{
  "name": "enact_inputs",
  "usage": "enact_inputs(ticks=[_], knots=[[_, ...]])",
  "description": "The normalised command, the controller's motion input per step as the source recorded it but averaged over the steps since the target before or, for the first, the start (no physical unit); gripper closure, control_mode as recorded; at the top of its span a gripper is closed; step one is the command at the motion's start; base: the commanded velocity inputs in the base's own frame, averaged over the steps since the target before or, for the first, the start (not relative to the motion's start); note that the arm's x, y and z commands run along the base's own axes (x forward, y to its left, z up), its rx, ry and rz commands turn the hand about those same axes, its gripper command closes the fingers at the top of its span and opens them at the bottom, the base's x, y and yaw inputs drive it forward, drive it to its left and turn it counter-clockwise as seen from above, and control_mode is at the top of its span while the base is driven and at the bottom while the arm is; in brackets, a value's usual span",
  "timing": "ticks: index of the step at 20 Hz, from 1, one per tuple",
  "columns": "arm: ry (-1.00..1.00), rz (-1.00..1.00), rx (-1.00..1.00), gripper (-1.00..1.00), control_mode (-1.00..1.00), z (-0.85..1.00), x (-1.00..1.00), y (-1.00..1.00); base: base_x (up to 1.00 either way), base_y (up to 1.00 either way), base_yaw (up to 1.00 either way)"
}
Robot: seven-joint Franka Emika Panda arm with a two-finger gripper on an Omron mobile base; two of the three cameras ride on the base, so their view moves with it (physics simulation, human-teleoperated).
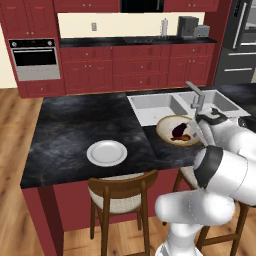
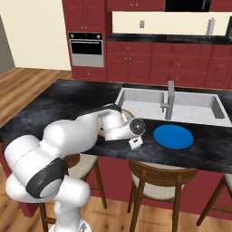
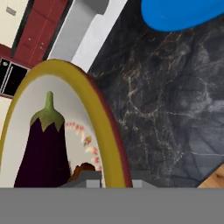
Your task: Pick the chicken drumstick and eggplant from their plates and place them in the bowl. Then put the bowl in the fridge.
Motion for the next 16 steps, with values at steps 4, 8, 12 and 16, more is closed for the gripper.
enact_inputs(ticks=[4,8,12,16], knots=[[0.01,-0.16,0.0,1.0,-1.0,0.19,-0.24,0.49,0.0,0.0,0.0],[-0.01,-0.26,0.01,1.0,-1.0,0.11,-0.22,0.5,0.0,0.0,0.0],[0.0,-0.35,0.0,1.0,-1.0,0.04,-0.15,0.51,0.0,0.0,0.0],[0.0,-0.41,0.0,1.0,-1.0,0.0,-0.1,0.47,0.0,0.0,0.0]])
